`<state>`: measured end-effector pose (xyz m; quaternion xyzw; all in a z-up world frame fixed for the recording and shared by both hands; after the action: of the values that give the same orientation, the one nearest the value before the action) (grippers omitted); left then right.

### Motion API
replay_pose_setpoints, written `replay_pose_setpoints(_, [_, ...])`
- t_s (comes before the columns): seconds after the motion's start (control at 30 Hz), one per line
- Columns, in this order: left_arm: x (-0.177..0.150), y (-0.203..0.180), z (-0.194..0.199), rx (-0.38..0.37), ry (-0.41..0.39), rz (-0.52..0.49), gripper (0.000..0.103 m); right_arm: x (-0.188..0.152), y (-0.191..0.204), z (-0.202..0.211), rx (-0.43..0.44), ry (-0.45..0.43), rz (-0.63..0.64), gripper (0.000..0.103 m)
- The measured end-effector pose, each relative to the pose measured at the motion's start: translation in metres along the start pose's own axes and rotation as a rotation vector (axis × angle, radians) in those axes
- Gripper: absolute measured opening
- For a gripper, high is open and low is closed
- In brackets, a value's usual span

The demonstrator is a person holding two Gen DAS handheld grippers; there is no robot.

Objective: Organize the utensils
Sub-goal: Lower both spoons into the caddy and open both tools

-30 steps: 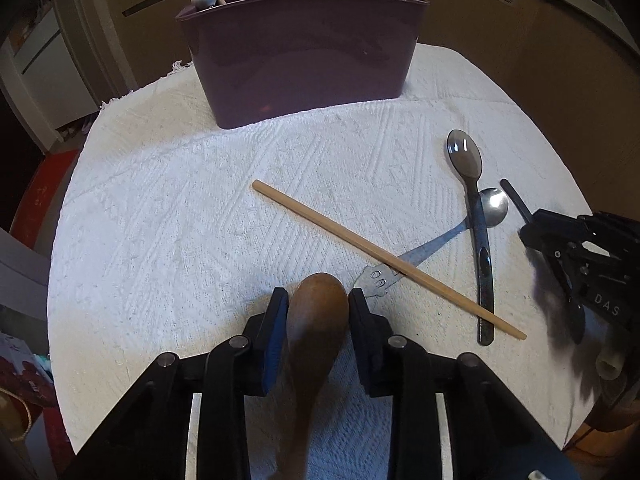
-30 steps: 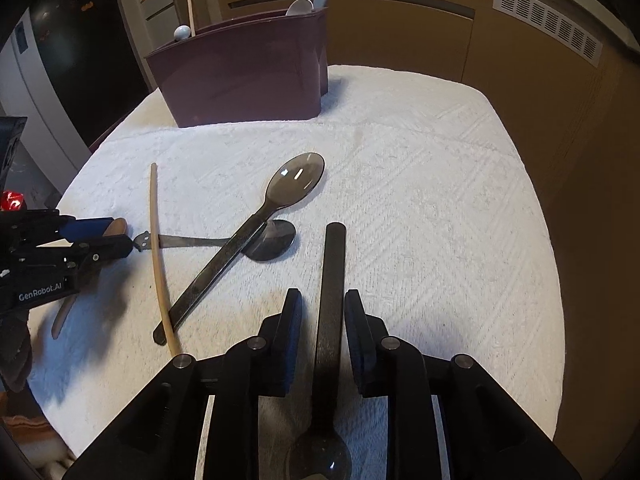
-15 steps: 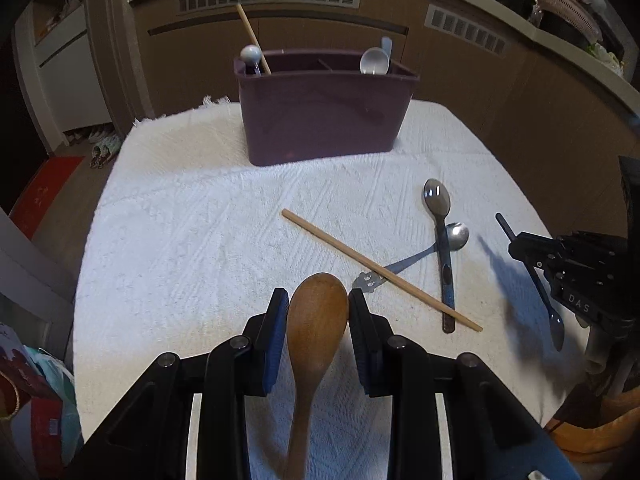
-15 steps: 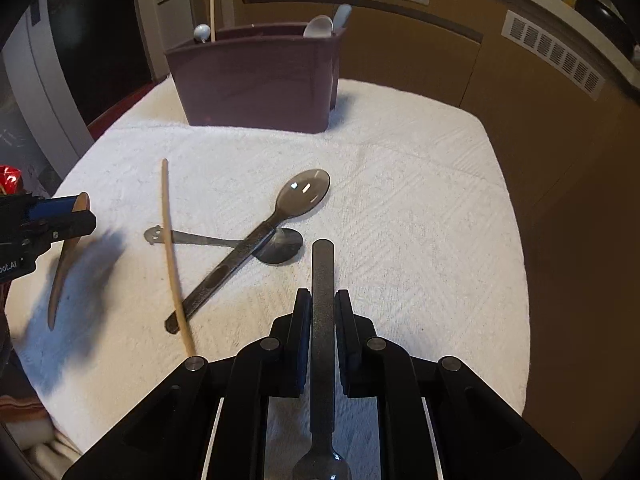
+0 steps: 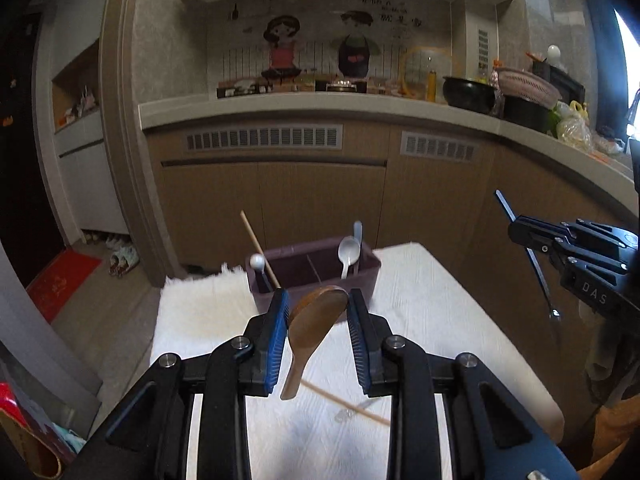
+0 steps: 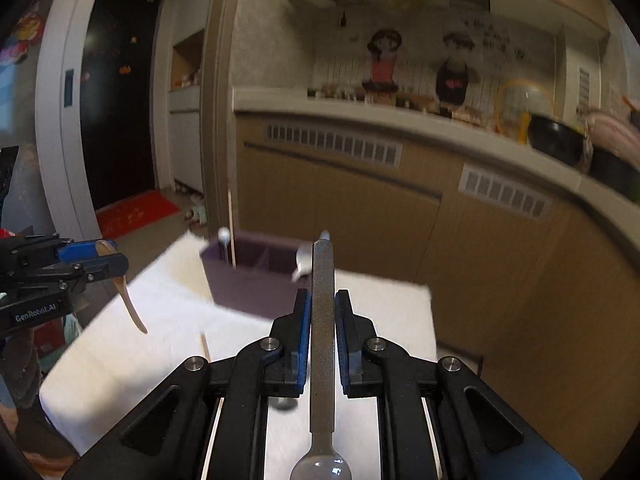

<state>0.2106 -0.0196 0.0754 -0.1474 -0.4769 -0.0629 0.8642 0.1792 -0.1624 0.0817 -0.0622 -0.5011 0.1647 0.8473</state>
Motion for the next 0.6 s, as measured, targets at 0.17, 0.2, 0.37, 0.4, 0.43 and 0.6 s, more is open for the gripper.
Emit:
replay_pose_setpoints(0.17, [0.068,-0.008,0.001,-0.042,-0.093,0.025,0.027,0.07,-0.012,0.007,0.002,-0.13,-0.001,0.012])
replay_pose_setpoints(0.2, [0.08,-0.008,0.0,-0.048,-0.112,0.028,0.027,0.079,-0.014,0.007,0.002,-0.154,-0.004,0.012])
replay_pose_setpoints(0.37, [0.121,-0.01,-0.021,-0.081,-0.145,0.05,0.027,0.136,-0.022,-0.003,0.002,-0.311,-0.028,0.012])
replay_pose_setpoints(0.4, [0.126,-0.008,-0.026,-0.086,-0.144,0.056,0.027,0.144,-0.024,-0.009,0.014,-0.328,-0.034,0.012])
replay_pose_setpoints(0.43, [0.129,-0.007,-0.033,-0.089,-0.14,0.061,0.027,0.15,-0.025,-0.017,0.03,-0.341,-0.039,0.012])
replay_pose_setpoints(0.6, [0.133,0.01,-0.087,-0.099,-0.072,0.095,0.027,0.171,-0.026,-0.064,0.093,-0.377,-0.045,0.012])
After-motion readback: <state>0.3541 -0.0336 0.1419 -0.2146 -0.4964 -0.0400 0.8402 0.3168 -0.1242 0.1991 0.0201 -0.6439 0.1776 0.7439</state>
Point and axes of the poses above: each gripper's, at about its wrist camera, not at the fingertips, and z roughly against the way its jaws point, y to its left, x to its top, the point moved 8 cm from there along -z, roughly the way its jaws point, and after that the axes turned 12 degrees about z, right-handed, at the moved point
